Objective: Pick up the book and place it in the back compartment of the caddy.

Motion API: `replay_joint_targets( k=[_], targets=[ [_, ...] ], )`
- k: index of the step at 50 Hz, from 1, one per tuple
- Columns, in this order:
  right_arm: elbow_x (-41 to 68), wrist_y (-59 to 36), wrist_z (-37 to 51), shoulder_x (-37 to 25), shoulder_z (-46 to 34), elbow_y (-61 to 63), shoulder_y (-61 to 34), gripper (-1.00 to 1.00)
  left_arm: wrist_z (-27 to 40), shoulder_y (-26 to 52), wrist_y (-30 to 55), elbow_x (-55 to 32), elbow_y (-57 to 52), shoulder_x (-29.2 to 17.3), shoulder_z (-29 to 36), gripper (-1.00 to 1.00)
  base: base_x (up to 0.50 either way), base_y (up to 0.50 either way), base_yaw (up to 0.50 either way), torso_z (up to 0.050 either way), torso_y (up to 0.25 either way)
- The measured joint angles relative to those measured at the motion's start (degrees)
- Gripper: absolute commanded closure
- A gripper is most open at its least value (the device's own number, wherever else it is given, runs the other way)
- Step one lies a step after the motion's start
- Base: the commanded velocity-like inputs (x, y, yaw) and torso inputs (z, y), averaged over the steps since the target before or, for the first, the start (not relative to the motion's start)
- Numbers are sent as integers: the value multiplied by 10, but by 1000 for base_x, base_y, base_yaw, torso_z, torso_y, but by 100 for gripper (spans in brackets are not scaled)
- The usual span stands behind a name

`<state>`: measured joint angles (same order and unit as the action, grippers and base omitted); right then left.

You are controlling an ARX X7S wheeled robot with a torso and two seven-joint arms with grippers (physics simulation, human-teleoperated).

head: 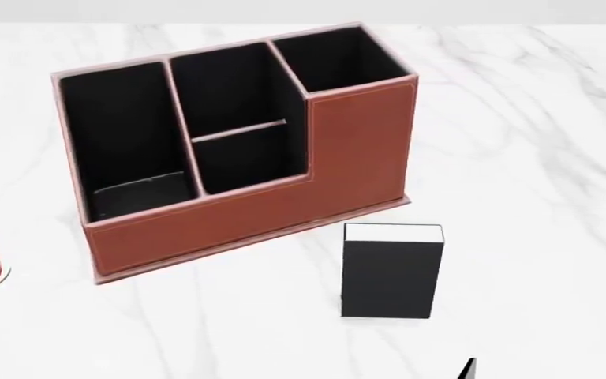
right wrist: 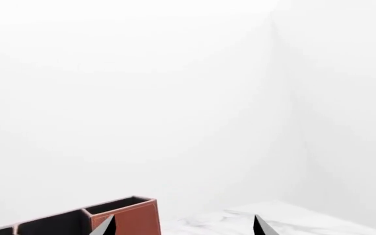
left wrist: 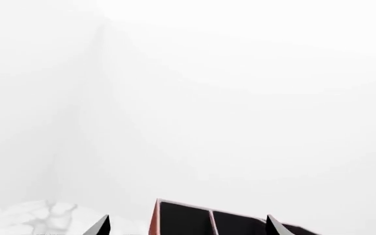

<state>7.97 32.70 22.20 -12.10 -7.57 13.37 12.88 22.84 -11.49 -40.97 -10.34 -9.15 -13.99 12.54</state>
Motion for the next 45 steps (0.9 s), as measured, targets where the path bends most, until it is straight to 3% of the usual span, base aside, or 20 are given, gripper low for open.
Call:
replay_joint_targets(
  k=[45],
  targets=[
    [-2, 32, 6, -12, -12, -1, 7, -100, 10, 2, 0, -7, 0, -8, 5, -100, 16, -78, 0, 0, 0]
  ],
)
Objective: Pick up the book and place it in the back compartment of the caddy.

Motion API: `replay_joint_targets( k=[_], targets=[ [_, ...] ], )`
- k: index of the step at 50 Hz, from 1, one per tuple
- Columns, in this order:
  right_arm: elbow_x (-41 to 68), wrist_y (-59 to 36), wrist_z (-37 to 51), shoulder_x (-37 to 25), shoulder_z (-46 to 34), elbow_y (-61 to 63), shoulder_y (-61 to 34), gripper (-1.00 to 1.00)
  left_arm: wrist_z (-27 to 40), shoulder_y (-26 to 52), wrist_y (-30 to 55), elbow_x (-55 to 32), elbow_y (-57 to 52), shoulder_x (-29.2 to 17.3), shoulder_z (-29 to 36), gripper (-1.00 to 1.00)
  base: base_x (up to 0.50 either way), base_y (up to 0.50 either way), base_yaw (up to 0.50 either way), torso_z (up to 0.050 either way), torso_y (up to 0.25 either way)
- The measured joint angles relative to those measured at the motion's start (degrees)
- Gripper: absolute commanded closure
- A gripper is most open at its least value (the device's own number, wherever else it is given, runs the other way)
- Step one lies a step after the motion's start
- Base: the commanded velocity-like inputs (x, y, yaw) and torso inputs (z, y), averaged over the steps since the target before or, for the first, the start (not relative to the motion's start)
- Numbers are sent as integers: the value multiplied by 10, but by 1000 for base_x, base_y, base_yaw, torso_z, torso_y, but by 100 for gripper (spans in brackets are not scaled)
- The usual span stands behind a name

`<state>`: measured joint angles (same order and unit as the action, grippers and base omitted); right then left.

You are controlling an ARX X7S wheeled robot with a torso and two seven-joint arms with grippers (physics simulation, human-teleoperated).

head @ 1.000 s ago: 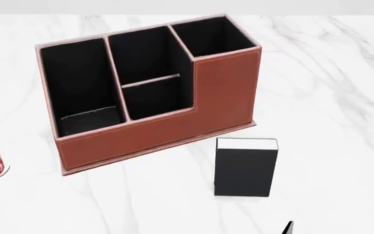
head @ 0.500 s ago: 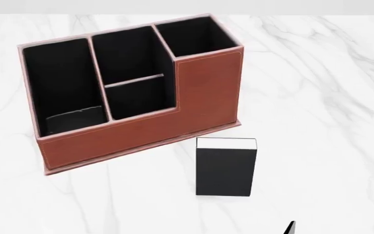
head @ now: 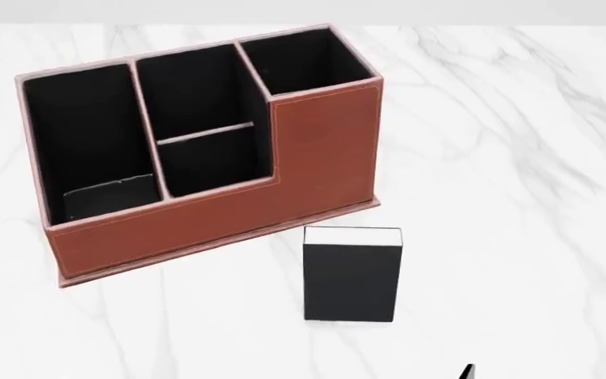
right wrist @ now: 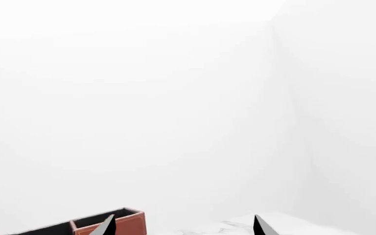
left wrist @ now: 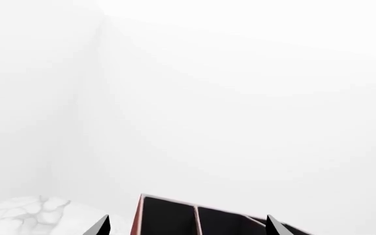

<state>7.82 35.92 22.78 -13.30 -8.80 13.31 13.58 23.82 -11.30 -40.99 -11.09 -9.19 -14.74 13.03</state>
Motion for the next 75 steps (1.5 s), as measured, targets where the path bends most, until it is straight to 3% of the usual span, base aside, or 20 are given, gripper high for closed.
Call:
replay_joint_targets(
  k=[75],
  targets=[
    [-22, 33, 18, -8, -12, -9, 1, -100, 14, 3, -8, -3, 4, -8, 6, -100, 178, -13, 0, 0, 0]
  ],
)
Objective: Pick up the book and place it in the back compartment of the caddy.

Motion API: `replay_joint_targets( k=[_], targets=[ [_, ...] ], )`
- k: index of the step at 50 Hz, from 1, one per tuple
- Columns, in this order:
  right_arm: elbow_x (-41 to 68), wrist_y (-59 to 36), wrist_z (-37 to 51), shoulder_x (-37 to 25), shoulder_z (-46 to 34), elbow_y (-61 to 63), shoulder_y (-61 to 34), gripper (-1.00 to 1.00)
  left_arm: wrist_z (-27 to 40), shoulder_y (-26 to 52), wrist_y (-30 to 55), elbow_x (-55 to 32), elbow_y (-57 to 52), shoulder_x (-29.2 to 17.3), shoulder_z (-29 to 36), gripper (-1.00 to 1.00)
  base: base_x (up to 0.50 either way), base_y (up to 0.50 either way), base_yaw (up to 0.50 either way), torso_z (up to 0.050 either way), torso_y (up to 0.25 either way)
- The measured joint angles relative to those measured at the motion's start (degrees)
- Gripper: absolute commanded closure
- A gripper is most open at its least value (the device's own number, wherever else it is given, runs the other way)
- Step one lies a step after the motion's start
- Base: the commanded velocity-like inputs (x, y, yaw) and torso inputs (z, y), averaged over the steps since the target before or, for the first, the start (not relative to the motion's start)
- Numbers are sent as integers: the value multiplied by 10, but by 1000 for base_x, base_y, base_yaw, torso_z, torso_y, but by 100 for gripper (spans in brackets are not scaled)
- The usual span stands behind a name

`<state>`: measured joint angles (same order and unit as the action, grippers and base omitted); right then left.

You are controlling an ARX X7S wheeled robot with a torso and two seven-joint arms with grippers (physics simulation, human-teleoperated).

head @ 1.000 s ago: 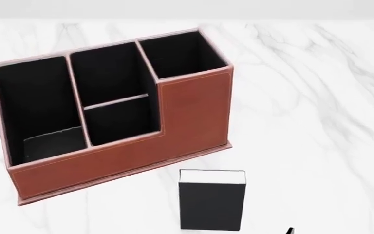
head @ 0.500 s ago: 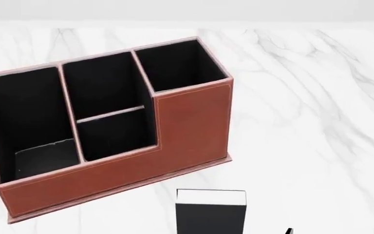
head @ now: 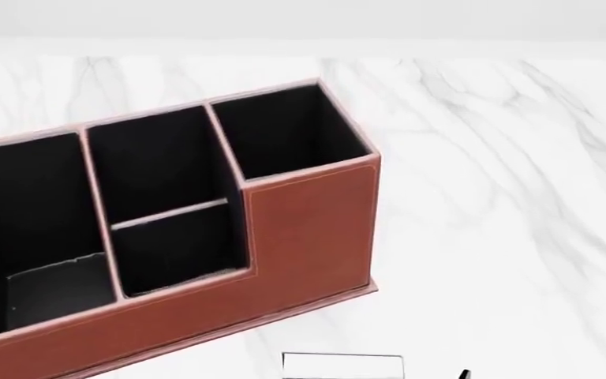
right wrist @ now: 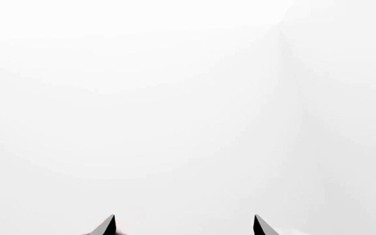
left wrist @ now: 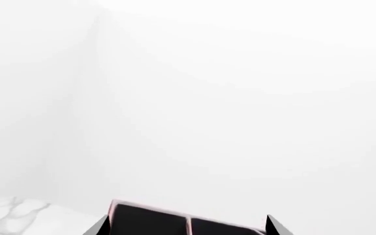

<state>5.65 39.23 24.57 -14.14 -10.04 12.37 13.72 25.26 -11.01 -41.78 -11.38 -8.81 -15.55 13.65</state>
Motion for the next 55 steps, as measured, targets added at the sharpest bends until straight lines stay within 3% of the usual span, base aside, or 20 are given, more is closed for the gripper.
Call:
replay_joint_targets(
  k=[25, 55],
  targets=[
    [-14, 2, 11, -1, 0, 0, 0, -100, 5, 1, -1, 1, 0, -2, 2, -100, 122, 15, 0, 0, 0],
    [-30, 4, 24, -1, -1, 0, 0, -100, 12, 0, -2, 1, -3, -5, 3, -100, 66, 201, 0, 0, 0]
  ],
)
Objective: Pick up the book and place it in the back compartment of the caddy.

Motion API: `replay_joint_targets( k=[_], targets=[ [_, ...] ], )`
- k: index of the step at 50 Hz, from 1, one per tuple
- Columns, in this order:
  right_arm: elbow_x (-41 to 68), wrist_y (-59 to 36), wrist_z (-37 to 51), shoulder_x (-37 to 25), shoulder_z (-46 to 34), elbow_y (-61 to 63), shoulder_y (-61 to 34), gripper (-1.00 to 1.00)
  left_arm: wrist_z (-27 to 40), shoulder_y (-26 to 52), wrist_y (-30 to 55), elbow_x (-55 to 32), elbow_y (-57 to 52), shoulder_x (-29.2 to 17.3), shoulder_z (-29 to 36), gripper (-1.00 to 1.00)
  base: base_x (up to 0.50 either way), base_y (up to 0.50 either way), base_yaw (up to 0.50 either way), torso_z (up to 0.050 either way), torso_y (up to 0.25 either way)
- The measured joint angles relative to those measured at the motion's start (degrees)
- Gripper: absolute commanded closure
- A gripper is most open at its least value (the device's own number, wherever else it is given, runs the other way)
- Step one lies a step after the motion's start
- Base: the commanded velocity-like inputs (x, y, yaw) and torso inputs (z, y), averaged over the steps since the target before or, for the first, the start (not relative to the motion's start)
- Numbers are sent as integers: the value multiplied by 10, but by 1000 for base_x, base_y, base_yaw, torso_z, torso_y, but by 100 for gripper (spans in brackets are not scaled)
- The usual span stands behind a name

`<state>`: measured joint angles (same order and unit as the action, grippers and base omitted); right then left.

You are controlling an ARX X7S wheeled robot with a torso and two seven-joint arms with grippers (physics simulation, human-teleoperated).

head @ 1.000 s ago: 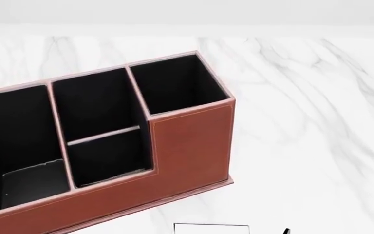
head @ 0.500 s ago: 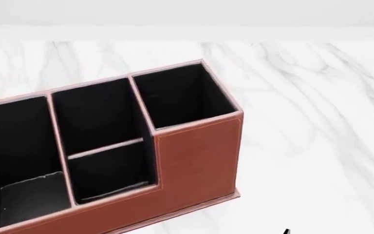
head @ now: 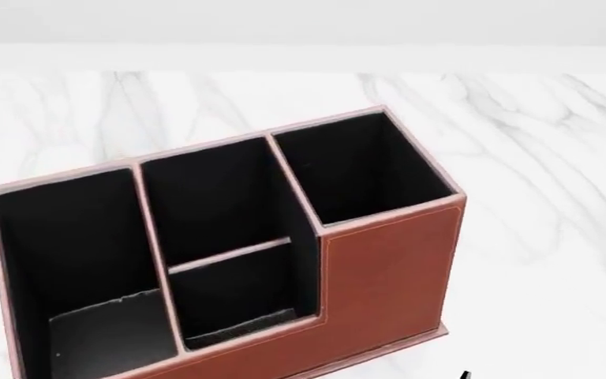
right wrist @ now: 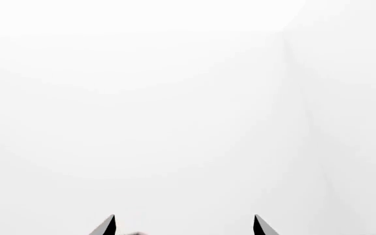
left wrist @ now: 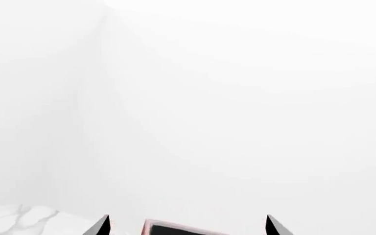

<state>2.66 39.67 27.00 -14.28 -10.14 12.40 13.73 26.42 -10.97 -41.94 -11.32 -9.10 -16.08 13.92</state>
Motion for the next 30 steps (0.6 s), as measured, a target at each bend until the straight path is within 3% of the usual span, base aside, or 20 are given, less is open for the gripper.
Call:
replay_joint_targets(
  k=[30],
  targets=[
    [7, 8, 7, -5, -5, -5, -2, -100, 3, 4, -1, 0, 4, -2, 4, -100, -6, 0, 0, 0, 0]
  ],
)
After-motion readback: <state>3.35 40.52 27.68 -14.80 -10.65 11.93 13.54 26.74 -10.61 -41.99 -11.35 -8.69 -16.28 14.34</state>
